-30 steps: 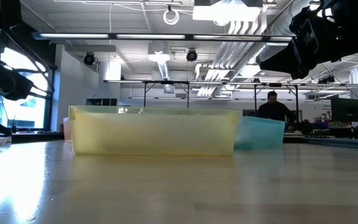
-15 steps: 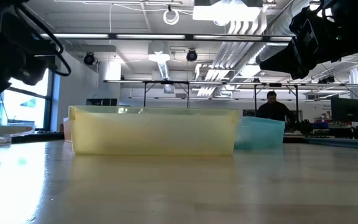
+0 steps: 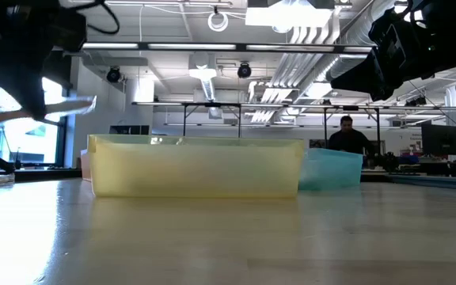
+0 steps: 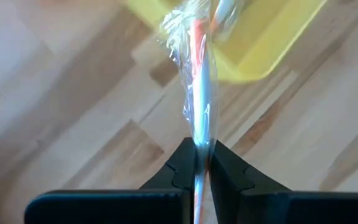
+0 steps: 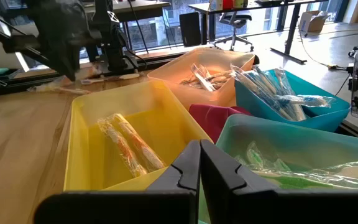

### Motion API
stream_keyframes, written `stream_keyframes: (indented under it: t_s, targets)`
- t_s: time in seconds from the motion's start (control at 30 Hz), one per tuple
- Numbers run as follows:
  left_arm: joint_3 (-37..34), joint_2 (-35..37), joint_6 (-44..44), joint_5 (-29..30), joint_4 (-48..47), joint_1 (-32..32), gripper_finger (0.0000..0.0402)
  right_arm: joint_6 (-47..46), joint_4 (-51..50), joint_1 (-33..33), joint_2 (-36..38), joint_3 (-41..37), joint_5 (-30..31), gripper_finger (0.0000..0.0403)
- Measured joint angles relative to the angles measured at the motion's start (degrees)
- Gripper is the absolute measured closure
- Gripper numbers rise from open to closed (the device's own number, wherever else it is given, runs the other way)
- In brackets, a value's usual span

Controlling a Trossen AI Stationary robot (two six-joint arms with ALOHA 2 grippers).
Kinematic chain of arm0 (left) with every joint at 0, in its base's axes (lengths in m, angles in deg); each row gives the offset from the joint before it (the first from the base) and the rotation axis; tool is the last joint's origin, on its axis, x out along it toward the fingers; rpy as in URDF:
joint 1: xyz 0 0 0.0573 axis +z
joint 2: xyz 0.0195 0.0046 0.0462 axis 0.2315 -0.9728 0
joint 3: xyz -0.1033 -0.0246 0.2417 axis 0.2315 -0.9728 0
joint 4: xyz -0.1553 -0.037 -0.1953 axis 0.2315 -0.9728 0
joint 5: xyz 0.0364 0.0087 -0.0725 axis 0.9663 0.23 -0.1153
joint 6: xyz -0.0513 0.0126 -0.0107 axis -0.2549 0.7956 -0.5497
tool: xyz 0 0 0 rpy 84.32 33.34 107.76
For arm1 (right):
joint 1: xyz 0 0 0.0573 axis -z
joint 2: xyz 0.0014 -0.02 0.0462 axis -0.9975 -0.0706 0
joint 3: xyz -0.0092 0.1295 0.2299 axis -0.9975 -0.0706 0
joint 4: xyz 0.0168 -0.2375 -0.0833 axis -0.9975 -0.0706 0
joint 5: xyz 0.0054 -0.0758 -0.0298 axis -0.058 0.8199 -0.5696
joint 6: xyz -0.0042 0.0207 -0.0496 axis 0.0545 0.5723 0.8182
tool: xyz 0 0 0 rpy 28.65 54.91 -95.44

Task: Pick & Place Toothbrushes
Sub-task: Put the orange toothbrush into the yellow bin

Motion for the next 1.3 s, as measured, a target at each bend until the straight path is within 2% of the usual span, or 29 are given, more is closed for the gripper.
stream_keyframes:
  t_s: [0.2, 0.4, 0.6, 0.93, 1.13, 1.3]
  targets:
    - [9.4, 0.0, 5.6, 6.2, -6.6, 0.0, 0.0384, 0.0, 0.0, 0.0, 0.0, 0.0, 0.0, 0.0399]
    - [17.1, 0.1, 15.0, 13.5, -7.0, 0.1, 0.0384, -0.2, 0.0, 0.0, 0.0, 0.0, 0.0, 0.0399]
    - [21.1, 0.1, 26.2, 16.0, -5.4, 6.1, 0.0384, 0.0, 0.0, 0.0, 0.0, 0.0, 0.0, 0.0399]
    - [21.2, 0.1, 49.8, 6.7, 5.8, 20.1, 0.0384, 0.0, 0.0, 0.0, 0.0, 0.0, 0.0, 0.0399]
    - [21.2, -0.2, 56.7, 1.4, 9.2, 25.5, 0.0384, 0.4, 0.0, 0.0, 0.0, 0.0, 0.0, 0.0399]
    - [21.1, -2.7, 59.3, -0.8, 10.6, 27.9, 0.0385, 0.5, -0.2, 0.0, 0.0, 0.0, 0.0, 0.0399]
